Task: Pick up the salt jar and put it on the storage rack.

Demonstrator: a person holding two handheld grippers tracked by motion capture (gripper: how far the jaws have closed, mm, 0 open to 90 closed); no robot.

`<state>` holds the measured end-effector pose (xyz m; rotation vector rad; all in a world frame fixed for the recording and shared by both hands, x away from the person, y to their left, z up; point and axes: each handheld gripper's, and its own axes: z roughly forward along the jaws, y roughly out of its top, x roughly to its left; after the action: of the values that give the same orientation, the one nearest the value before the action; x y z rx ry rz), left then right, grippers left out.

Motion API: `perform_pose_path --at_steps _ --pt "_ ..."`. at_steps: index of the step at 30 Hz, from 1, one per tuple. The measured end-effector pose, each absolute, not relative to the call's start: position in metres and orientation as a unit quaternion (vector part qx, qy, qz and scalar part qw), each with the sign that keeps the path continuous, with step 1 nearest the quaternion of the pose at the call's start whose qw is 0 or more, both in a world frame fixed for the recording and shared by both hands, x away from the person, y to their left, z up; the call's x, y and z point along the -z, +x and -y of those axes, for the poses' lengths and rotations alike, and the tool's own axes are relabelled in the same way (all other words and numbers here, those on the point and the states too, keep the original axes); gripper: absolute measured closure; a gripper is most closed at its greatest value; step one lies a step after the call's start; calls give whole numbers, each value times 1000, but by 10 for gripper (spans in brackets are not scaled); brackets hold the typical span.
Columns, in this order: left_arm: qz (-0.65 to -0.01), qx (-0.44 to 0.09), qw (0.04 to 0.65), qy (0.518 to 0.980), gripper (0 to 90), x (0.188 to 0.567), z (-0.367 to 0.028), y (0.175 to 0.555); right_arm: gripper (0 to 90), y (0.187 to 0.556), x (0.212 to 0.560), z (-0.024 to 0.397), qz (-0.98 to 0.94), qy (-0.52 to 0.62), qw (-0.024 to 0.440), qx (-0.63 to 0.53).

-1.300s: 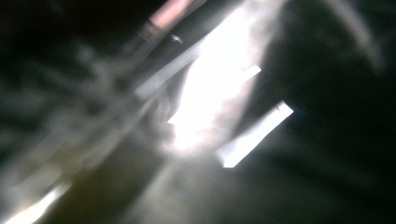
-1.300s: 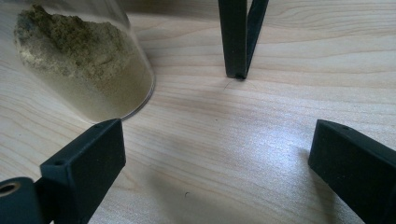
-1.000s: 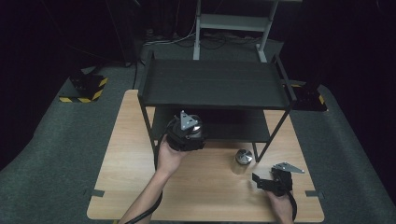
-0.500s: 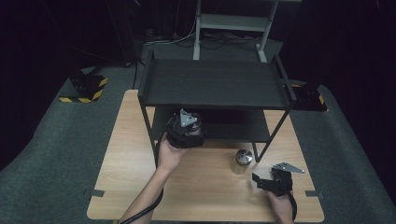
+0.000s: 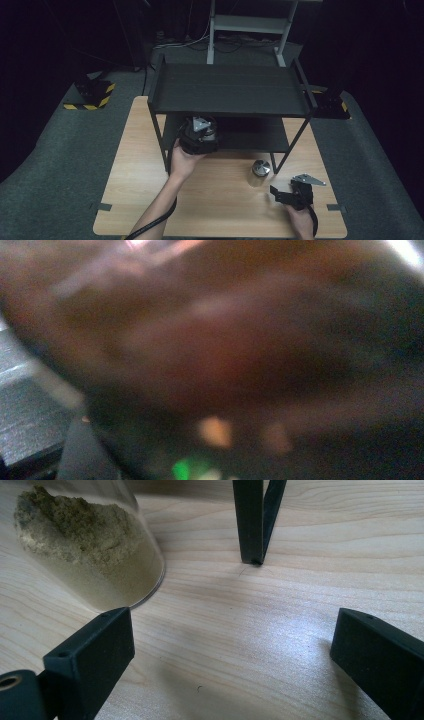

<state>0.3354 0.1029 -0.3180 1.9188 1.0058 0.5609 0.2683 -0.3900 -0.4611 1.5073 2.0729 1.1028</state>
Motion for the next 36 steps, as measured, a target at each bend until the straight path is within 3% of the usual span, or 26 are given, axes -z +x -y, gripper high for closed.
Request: perform_pose_path --at_steps 36 --pt "-397 -235 432 775 306 320 -104 358 40 268 461 391 -731 532 175 -390"
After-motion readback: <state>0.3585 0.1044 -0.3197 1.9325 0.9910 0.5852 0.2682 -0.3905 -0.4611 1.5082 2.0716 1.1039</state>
